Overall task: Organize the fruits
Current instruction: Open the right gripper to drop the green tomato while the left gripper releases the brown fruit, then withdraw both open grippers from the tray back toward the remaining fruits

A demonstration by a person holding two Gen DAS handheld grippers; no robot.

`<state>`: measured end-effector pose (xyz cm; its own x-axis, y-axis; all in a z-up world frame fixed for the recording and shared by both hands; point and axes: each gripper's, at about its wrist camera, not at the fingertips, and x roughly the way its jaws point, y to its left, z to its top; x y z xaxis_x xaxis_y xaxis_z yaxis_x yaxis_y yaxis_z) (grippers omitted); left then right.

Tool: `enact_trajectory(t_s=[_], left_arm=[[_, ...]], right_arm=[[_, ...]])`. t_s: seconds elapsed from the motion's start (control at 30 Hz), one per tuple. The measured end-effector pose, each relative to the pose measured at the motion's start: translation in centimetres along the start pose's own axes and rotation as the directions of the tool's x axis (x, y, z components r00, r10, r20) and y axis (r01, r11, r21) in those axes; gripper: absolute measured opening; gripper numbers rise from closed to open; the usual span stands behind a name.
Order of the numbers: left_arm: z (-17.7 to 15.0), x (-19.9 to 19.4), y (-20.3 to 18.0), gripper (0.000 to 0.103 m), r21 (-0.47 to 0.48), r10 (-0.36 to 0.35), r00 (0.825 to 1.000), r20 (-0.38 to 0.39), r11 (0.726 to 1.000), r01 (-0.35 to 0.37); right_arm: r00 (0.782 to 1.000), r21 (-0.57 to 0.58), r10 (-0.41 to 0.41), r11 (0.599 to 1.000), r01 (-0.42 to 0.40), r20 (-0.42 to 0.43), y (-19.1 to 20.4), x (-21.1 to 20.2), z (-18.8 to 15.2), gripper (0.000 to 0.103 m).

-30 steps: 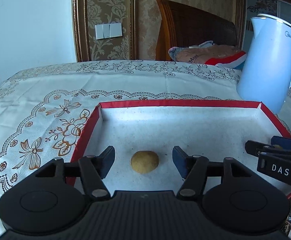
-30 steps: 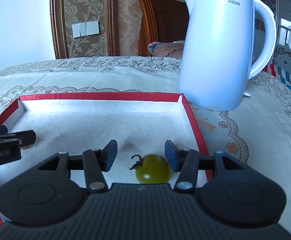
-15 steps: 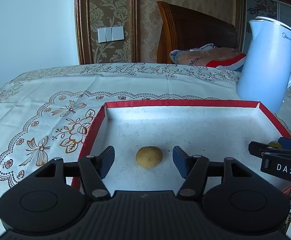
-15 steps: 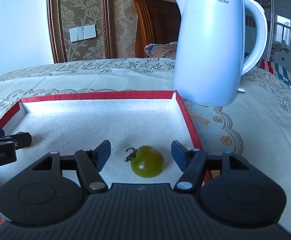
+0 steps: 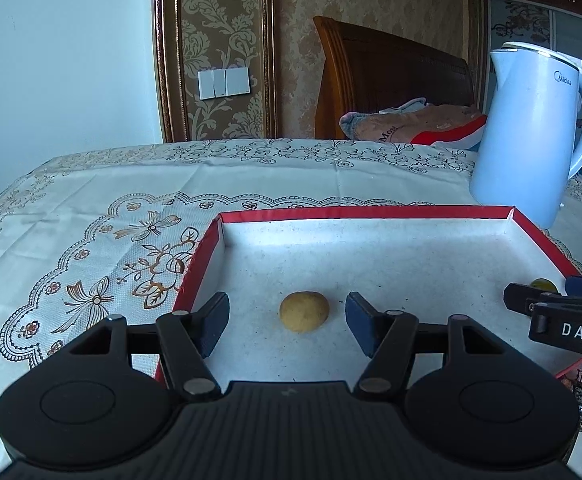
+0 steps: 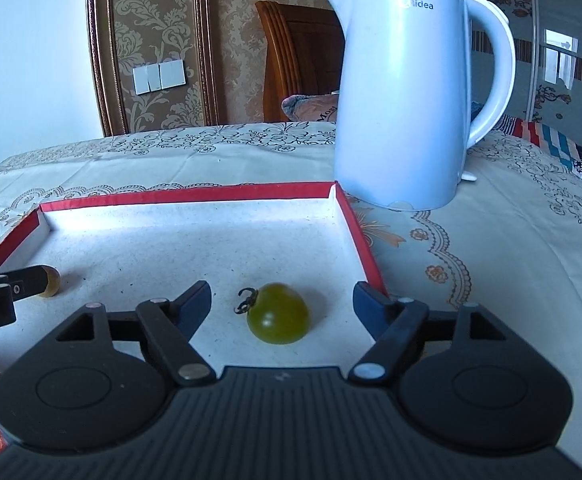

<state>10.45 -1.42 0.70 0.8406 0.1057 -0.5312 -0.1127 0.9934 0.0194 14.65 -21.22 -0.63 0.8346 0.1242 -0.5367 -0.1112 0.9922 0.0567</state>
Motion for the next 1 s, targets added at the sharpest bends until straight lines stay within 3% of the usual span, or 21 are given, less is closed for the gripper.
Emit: enact_trajectory(t_s=[0.43,0.6,0.7,0.9,1.0], left_arm=[[-1.0,-2.1,0.4,0.064,-0.017,-0.037,0.999,0.020,0.999,0.037],[-1.6,-3.2,0.5,0.065,-0.014,-0.050,0.998,0.037,0.999,0.051],[-2.0,-3.8,0.5,0.073,-0.015,-0.053,0.998,0.046,0.998,0.054],[-3.0,-5.5,0.5,0.073,0.004,-0.062,0.995,0.077,0.998,0.062],[-3.9,-6.4,0.9,0.074,0.000,-0.083,0.994,0.073,0.997,0.083]], right_arm=[[0.999,0.000,0.016,1.000,-0.016,0.039,0.0,-1.8,-0.7,0.078],[0.997,0.013,0.031,0.999,-0.032,0.066,-0.2,-3.1,-1.1,0.085],[0.996,0.004,0.031,0.999,-0.032,0.082,0.0,-3.8,-1.5,0.085],[0.993,0.017,0.062,0.998,-0.064,0.096,-0.1,-5.7,-2.8,0.085],[0.991,0.040,0.082,0.995,-0.087,0.110,-0.7,-6.9,-3.5,0.090]])
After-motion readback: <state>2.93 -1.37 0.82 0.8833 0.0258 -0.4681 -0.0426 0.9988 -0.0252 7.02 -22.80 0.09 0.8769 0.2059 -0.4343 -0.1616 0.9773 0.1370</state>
